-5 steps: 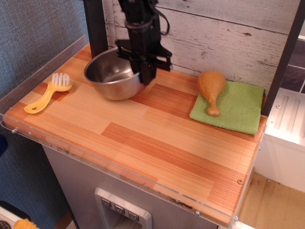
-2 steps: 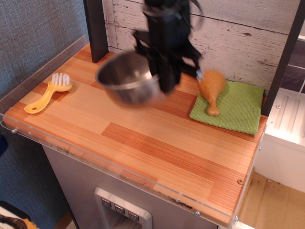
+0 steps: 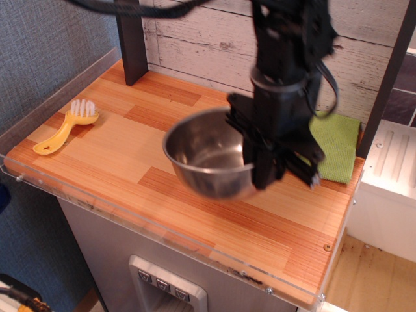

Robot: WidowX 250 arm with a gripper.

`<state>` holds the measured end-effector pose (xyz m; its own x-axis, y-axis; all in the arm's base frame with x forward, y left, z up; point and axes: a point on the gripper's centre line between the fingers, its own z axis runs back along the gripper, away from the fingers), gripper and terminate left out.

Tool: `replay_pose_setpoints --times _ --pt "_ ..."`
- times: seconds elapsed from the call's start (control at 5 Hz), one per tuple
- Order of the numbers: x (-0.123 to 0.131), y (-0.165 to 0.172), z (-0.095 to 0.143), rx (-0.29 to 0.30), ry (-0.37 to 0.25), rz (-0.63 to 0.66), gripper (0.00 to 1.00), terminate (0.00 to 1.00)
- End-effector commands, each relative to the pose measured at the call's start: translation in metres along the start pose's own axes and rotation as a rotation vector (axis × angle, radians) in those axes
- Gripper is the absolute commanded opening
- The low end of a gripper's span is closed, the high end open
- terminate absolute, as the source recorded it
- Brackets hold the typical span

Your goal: Put the bowl in front of the towel to the left

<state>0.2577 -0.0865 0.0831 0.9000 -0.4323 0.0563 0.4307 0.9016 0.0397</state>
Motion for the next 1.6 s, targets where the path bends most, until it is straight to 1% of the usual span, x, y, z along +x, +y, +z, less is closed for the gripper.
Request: replay_pose_setpoints --times 0.0,0.4,0.6,0.8,1.0,1.2,1.4 --pt "-0.009 -0.007 -0.018 0.013 0.025 -0.025 0.0 0.0" --pt "-0.014 -0.006 -0.036 0.011 0.071 -0.032 0.0 0.0" --pt "-0.013 -0.009 -0.036 0.003 0.062 -0.057 1.0 0.0" --pt "-0.013 -0.014 -0.027 -0.007 0.036 -0.076 1.0 0.0" --pt "-0.015 -0.011 -0.002 -0.032 -0.021 -0.064 1.0 0.0" --pt "-0.034 0.023 0.047 -0.068 -0.1 0.083 1.0 0.0" --pt "-0.045 0.07 0.076 -0.038 -0.079 0.302 1.0 0.0"
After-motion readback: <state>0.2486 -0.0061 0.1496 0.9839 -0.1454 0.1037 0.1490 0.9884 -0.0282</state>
